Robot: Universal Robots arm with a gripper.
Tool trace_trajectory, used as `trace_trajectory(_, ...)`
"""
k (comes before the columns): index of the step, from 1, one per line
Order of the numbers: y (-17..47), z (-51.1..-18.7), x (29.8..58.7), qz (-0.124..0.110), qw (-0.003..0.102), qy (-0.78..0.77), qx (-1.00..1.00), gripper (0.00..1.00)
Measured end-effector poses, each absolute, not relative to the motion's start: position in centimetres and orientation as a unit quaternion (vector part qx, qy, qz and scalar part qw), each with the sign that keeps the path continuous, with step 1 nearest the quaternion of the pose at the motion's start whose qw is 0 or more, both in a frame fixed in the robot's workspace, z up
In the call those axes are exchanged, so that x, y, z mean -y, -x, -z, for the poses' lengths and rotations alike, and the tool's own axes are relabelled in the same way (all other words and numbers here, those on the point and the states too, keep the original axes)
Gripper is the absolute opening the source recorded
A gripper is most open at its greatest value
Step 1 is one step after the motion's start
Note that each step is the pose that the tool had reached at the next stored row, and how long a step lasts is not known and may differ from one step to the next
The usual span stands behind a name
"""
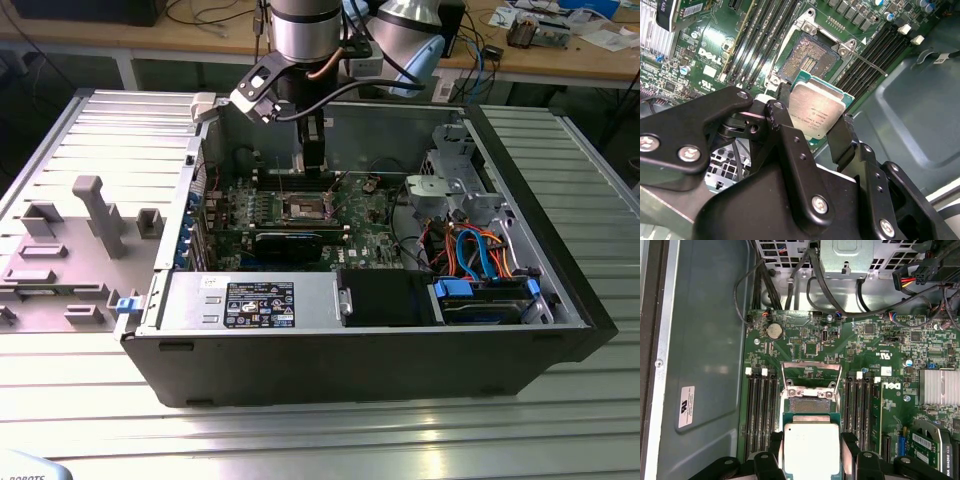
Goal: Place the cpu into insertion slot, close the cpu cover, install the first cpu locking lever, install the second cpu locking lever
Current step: 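Place the cpu into insertion slot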
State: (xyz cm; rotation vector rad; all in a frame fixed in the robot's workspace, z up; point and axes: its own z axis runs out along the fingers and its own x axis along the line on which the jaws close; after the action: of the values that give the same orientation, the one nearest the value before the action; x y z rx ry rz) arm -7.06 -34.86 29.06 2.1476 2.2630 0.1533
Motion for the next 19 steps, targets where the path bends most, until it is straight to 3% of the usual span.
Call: trace_trajectory(19, 7.10, -28.61, 34.84, -0.049, 0.010, -0.695, -0.717, 0.54)
